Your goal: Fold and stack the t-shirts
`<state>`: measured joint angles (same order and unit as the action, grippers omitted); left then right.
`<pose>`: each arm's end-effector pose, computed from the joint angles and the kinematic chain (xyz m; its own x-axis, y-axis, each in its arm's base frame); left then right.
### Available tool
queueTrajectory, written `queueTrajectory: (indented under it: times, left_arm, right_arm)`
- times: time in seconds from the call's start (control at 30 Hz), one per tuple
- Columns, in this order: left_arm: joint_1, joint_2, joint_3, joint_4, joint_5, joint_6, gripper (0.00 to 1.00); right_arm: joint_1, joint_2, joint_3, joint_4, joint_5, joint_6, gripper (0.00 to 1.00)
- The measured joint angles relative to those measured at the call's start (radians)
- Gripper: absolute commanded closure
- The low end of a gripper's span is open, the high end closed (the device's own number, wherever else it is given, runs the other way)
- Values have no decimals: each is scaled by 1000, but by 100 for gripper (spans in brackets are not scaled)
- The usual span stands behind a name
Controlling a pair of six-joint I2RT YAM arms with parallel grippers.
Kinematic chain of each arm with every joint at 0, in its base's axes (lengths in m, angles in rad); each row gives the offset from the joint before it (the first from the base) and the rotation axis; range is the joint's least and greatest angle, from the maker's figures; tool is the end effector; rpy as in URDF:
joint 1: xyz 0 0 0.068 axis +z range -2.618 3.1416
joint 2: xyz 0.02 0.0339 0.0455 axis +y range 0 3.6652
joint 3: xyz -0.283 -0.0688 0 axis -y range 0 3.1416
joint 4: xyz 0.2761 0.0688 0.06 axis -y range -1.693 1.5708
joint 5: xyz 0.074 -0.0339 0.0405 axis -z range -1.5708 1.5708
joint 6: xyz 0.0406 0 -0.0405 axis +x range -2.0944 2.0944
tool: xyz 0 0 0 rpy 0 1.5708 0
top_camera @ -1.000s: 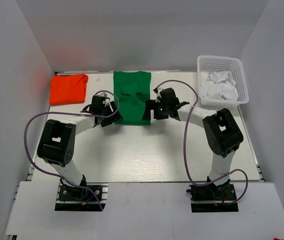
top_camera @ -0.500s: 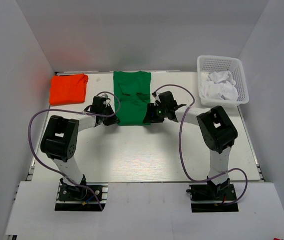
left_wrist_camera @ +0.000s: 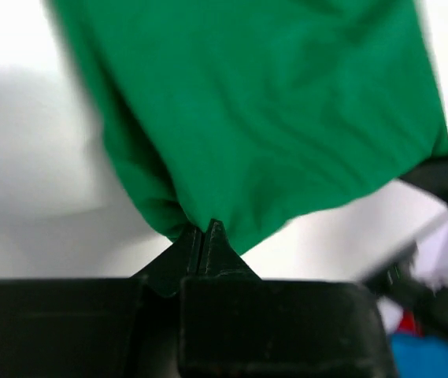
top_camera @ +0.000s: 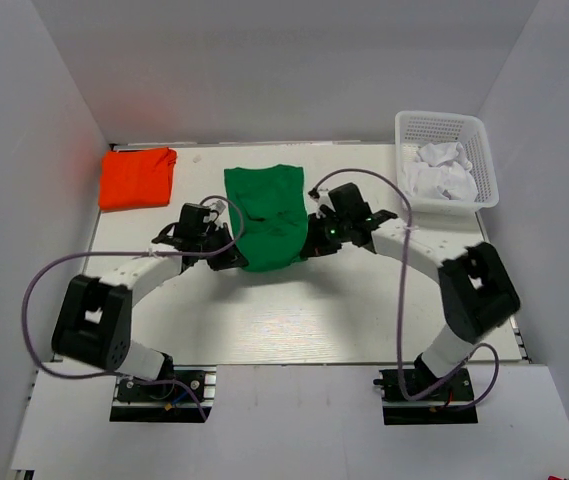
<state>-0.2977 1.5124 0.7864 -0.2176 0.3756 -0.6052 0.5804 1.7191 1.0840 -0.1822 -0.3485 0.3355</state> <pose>0.2971 -0.1067 0.1671 -0.9089 -0.2747 -0.3137 -0.0467 0.8146 -0.5782 0.3239 0.2290 0.1961 -0.8099 -0.1610 -0.5640 -0.4704 0.7528 0.4604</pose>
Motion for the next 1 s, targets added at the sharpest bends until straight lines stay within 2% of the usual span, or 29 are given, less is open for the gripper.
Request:
queueTrajectory:
  times: [0.23, 0.57, 0.77, 1.0]
  left_arm:
    - [-40, -334, -3, -150, 95, 28, 100]
    - [-42, -526, 2, -278, 121, 5, 100]
    - [-45, -555, 16, -266, 100, -20, 100]
    - [-45, -428, 80, -201, 52, -24, 100]
  right_arm:
    - [3, -266, -12, -165, -126, -84, 100]
    - [-10, -440, -48, -265, -269, -107, 100]
    - [-44, -468, -53, -267, -298, -85, 100]
    - [-107, -415, -53, -239, -319, -58, 100]
